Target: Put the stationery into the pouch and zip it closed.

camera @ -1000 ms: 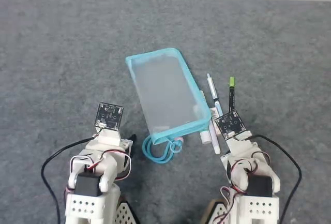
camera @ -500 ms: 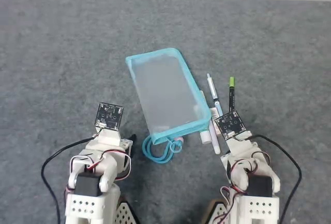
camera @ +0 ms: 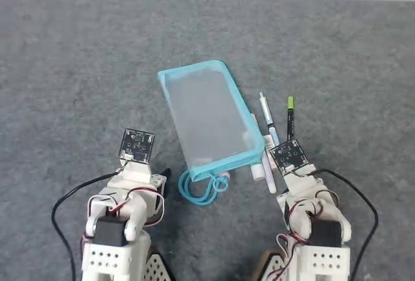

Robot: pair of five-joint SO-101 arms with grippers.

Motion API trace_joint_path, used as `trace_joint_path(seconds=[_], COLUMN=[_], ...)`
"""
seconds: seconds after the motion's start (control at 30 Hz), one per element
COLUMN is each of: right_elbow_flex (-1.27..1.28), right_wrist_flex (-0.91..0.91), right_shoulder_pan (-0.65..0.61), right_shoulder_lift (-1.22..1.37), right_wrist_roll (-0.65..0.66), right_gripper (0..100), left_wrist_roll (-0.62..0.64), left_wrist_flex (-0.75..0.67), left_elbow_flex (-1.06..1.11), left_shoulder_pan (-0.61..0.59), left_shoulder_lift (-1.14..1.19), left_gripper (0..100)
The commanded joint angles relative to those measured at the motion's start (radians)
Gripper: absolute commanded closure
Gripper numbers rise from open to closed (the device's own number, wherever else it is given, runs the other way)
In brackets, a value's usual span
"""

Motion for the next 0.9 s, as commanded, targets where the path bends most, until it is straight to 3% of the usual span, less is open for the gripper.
trace_joint_path(seconds=[0.0,0.4,0.67,0.77,0.87], right_elbow_flex=[0.02,0.02,0.018,-0.008,-0.101], right_wrist_flex=[0.008,0.008,-0.122,-0.194,-0.211], right_shoulder_pan=[-0.001,-0.019,-0.18,-0.137,-0.064], right_shoulder_lift=[-0.022,-0.021,-0.022,-0.021,-0.019], right_wrist_roll=[0.012,0.012,0.015,0.028,0.048], right_gripper=[92.3,92.0,91.9,91.9,92.3], left_wrist_roll=[0.009,0.012,0.008,0.006,0.008], left_wrist_flex=[0.006,-0.038,-0.147,-0.106,-0.15], left_elbow_flex=[-0.007,-0.007,-0.007,-0.007,-0.007], left_shoulder_pan=[-0.003,0.003,-0.017,-0.14,-0.316], left_shoulder_lift=[-0.011,-0.012,-0.009,-0.012,-0.012], left_gripper=[82,82,82,82,82])
